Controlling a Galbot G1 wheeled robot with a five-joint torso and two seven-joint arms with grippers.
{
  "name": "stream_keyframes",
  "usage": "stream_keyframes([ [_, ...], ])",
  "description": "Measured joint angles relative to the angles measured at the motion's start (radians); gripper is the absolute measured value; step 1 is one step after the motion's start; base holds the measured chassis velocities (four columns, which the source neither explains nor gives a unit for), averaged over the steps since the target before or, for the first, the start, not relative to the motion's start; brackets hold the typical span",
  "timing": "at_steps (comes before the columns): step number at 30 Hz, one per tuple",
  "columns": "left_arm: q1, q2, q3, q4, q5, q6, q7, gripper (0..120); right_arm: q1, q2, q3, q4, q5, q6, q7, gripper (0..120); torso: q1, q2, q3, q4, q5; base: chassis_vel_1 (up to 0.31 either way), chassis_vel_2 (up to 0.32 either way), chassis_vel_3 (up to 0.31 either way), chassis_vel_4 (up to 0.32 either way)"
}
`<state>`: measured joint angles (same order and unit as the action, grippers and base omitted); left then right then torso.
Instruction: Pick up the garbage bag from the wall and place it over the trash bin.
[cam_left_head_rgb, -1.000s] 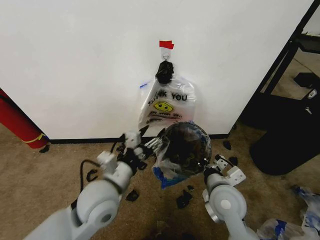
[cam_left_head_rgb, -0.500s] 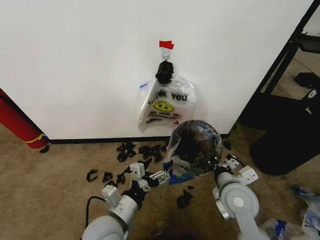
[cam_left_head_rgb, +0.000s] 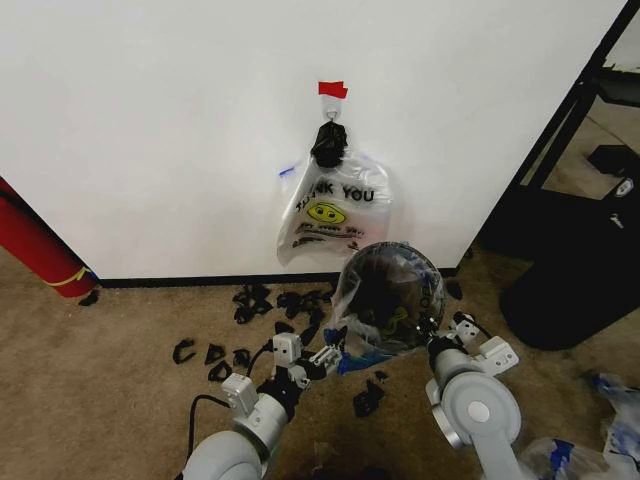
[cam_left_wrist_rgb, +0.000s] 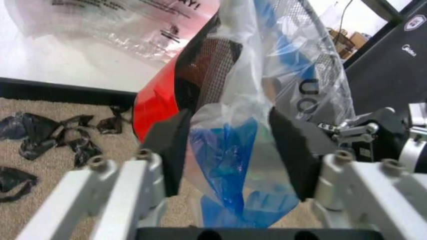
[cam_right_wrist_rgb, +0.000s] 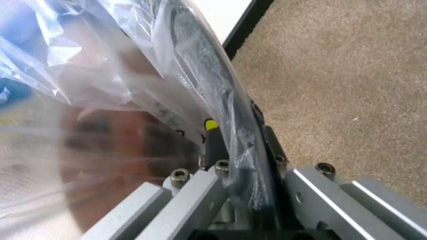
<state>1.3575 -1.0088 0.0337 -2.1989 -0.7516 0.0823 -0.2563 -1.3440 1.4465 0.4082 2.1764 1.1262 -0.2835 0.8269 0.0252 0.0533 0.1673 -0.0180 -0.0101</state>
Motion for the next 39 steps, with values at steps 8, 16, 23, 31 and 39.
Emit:
stream_keyframes([
  [8,-0.033,-0.007,-0.004,0.021,-0.012,0.002,-0.027,17,-0.01,0.003,0.0,0.007,-0.007,0.0,-0.007,0,0.0,0.0,0.0,-0.0001,0.0,0.0,0.0,0.0,0.0],
  [16,-0.033,-0.01,-0.005,0.033,-0.018,0.001,-0.037,0,-0.01,-0.003,0.002,0.007,-0.006,0.0,-0.01,0,0.0,0.0,0.0,0.0,0.0,0.0,0.0,0.0,0.0],
  [23,-0.061,-0.035,-0.009,0.091,-0.056,0.009,-0.052,0,-0.016,-0.001,-0.009,0.008,0.003,0.0,-0.012,0,0.0,0.0,0.0,-0.0001,0.0,0.0,0.0,0.0,0.0],
  [31,-0.103,-0.051,0.001,0.159,-0.059,0.013,-0.061,0,-0.04,0.011,-0.04,0.035,0.003,-0.016,-0.018,0,0.0,0.0,0.0,0.0,0.0001,0.0,0.0,0.0,0.0],
  [39,-0.155,-0.098,0.0,0.202,-0.072,0.005,-0.075,0,-0.041,-0.001,-0.039,0.038,0.005,-0.021,-0.018,0,0.0,0.0,0.0,-0.0002,0.0001,0.0,0.0,0.0,0.0],
])
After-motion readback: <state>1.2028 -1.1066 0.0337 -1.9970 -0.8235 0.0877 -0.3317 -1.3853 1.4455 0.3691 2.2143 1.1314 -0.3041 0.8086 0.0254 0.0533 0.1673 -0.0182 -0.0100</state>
